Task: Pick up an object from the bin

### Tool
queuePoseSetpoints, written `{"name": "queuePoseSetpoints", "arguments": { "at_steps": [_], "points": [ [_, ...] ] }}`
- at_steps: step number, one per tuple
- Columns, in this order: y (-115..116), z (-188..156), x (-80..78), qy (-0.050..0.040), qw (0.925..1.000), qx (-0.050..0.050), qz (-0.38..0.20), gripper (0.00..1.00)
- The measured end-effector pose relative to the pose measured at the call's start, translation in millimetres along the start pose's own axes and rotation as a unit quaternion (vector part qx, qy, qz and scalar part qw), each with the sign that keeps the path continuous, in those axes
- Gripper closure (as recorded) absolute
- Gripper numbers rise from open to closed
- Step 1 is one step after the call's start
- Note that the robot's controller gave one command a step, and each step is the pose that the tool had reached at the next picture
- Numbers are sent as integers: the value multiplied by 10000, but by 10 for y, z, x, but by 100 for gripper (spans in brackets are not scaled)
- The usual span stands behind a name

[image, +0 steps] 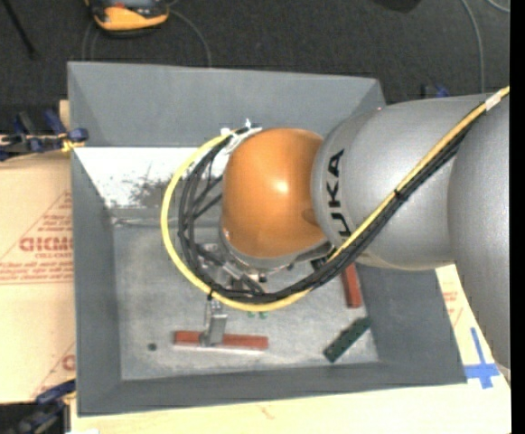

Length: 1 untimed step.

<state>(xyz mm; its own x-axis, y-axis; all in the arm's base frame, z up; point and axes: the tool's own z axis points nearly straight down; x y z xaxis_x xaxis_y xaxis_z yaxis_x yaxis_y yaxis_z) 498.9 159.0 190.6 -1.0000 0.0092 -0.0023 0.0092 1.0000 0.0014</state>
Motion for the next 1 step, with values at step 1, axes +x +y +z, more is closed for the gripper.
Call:
{"name": "queuePoseSetpoints", "arguments": {
  "at_steps": [1],
  "points": [
    [1,0,0,0,10000,-1,1,0]
  ]
}}
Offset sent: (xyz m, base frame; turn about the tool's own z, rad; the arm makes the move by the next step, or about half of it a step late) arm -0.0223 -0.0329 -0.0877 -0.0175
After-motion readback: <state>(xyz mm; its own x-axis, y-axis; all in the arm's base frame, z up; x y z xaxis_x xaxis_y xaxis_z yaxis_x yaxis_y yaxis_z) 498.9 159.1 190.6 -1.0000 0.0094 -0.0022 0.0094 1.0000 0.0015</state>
